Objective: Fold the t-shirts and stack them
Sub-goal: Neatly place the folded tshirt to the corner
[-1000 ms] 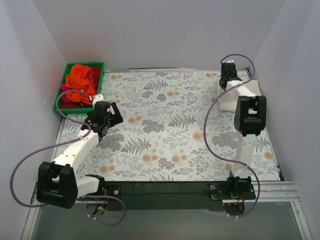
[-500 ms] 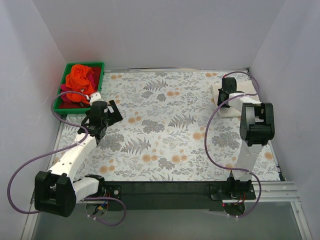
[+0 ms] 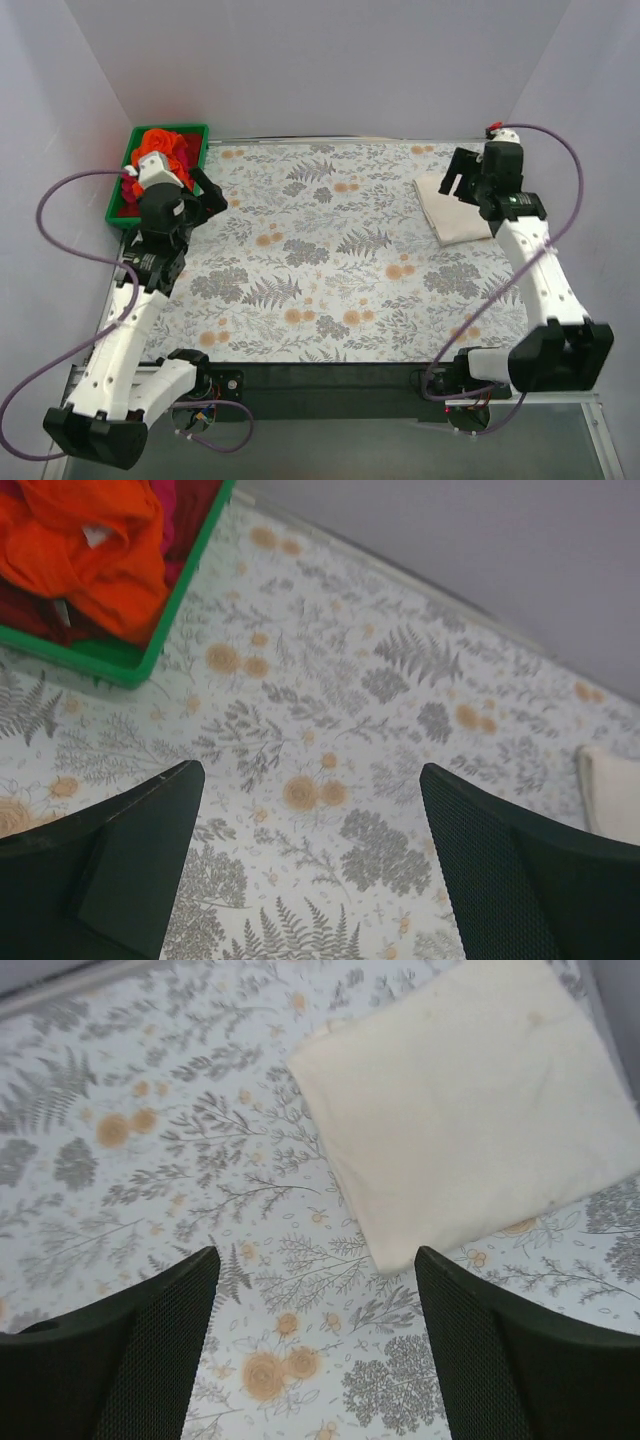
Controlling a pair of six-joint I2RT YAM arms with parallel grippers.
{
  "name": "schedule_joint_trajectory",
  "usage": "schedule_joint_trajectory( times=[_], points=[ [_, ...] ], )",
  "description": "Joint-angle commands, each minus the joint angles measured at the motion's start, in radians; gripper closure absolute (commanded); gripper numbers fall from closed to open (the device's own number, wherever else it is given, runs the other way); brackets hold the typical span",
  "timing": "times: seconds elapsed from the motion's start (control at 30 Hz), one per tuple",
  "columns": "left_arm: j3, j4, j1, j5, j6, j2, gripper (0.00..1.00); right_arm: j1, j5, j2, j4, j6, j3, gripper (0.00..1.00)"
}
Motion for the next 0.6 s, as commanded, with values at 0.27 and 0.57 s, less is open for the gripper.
schedule_joint_trajectory(
  times=[0.27, 0.57],
  points=[
    [0.154, -0.217, -0.004, -0.324, -0.011, -0.443, 0.15, 0.096, 0.201, -0.736, -0.090, -0.059, -0.068, 0.02],
    [-0.048, -0.110, -0.015, -0.325, 0.072, -0.728, 0.03, 0.131, 0.232, -1.023, -0.035, -0.197, -0.172, 0.02]
  ],
)
